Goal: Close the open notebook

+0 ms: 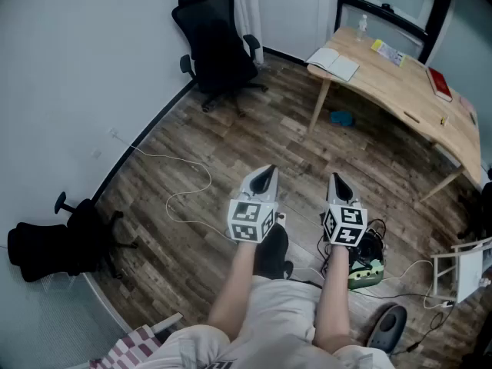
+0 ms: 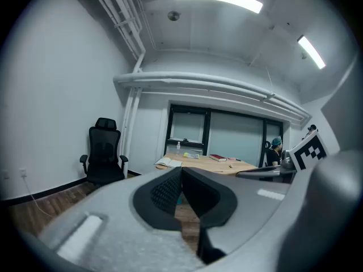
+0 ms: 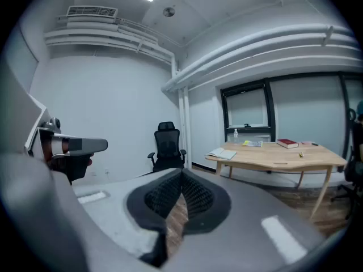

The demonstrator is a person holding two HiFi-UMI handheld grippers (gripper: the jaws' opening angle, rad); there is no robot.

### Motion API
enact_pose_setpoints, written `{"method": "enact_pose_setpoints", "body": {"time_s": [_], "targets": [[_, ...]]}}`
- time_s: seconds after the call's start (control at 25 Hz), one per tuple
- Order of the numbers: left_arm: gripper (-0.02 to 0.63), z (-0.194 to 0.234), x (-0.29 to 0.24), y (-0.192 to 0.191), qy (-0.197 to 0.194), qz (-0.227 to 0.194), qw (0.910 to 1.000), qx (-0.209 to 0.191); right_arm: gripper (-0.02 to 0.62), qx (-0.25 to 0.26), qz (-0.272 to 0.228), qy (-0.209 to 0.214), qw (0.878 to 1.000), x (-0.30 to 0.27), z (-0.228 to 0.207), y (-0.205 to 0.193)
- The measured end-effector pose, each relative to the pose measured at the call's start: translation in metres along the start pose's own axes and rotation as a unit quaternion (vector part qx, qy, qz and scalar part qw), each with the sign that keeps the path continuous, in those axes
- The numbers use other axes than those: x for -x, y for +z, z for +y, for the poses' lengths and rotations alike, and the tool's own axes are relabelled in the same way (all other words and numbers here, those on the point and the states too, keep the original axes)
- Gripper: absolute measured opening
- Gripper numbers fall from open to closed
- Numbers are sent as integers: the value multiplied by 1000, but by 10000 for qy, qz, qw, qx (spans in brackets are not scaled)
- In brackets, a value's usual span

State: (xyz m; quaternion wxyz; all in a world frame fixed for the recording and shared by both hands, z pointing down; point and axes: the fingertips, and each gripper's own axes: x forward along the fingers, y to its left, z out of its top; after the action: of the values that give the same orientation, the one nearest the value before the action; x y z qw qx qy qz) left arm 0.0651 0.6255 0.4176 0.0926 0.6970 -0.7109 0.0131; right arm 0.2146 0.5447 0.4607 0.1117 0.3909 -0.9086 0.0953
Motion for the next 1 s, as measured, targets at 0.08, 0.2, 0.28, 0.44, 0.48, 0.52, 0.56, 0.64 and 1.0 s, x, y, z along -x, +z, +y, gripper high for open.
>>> {"method": "enact_pose_setpoints", "body": {"time_s": [0.08,0.2,0.28,0.44,0.48,0.52,0.56,0.64,1.0], "targets": [[8,4,-7,4,16,-32,10000,9,2,50,-24,-17,10000,-5,-4,4],[8,7,-20,8,25,-78,10000,-4,2,54,-44,-18,10000,-14,-12,6],[8,8,-34,10,-12,-90,10000,-38,2,24,-44,-21,10000,-26,-17,8],[8,7,-70,17,-126,-147,9998,-55,2,118,-27,-34,9999,-50,-33,16],[8,8,-81,21,-155,-170,9997,-64,2,132,-69,-42,9999,-58,-39,21],[8,8,-94,25,-180,-190,9996,-74,2,111,-130,-43,9998,-66,-46,27],[8,9,-107,29,-203,-206,9995,-81,2,68,-188,-36,9998,-74,-54,34],[8,9,-134,39,-263,-233,9993,-110,2,16,-239,1,9997,-90,-70,45],[8,43,-279,90,-515,-315,9981,-87,2,-23,-385,-271,9989,-189,-155,109]]}}
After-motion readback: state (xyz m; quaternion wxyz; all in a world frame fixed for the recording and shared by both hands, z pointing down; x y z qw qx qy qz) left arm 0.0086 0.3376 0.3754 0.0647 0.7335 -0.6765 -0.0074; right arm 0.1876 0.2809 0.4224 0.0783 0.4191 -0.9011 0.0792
